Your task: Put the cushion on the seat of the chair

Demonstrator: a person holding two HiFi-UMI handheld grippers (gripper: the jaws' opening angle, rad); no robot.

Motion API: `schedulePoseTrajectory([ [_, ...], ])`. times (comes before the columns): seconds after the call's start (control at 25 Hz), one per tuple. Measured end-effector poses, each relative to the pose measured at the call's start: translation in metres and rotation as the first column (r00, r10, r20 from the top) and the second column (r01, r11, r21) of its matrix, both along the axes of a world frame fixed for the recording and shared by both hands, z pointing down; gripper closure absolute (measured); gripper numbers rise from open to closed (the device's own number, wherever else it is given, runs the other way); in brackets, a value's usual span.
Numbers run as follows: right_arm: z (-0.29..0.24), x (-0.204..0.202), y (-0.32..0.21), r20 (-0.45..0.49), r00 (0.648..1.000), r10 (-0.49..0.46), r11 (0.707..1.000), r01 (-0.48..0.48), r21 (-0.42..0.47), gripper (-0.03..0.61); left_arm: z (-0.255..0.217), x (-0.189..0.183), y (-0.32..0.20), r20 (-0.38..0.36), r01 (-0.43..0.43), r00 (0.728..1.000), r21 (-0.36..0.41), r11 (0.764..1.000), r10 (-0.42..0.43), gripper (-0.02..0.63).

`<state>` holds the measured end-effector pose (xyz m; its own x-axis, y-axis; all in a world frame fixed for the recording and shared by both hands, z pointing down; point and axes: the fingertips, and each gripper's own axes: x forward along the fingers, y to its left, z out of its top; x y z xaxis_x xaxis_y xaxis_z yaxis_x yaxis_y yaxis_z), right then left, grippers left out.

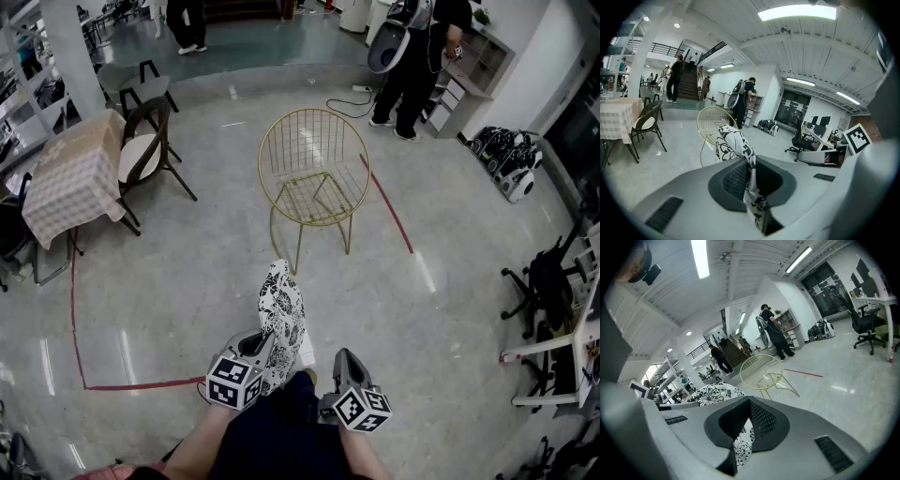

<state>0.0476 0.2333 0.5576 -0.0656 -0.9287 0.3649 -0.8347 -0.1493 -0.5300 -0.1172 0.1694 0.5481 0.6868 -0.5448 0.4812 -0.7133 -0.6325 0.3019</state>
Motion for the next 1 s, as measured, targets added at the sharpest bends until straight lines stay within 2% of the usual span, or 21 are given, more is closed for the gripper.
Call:
schedulePoseTrajectory([
  [0.2,-0.002,-0.007,0.028,0.004,0.999,-0.033,0.999,0.033,-0.002,0.588,-0.001,0.002,0.043,0.011,0.006,1.0,-0.012,1.0,-0.005,0.583],
  [0.36,-0.018,-0.012,0.036,-0.032,0.996,-0.083,0.996,0.084,0.043,0.588,-0.011,0.008,0.064,-0.001,0.016,1.0,-0.004,1.0,-0.016,0.583],
  [0.56,-0.04,-0.007,0.046,-0.019,0.994,-0.108,0.987,0.109,0.121,0.588,-0.019,0.02,0.082,-0.012,0.04,0.999,0.0,0.999,-0.04,0.583],
  [0.84,-0.042,0.008,0.053,0.006,0.994,-0.112,0.983,0.11,0.144,0.584,-0.024,0.043,0.093,-0.052,0.062,0.997,0.024,0.998,-0.061,0.583],
  [1.0,-0.035,0.017,0.06,0.01,0.993,-0.115,0.985,0.113,0.131,0.584,-0.026,0.058,0.098,-0.05,0.06,0.997,0.034,0.998,-0.058,0.583],
])
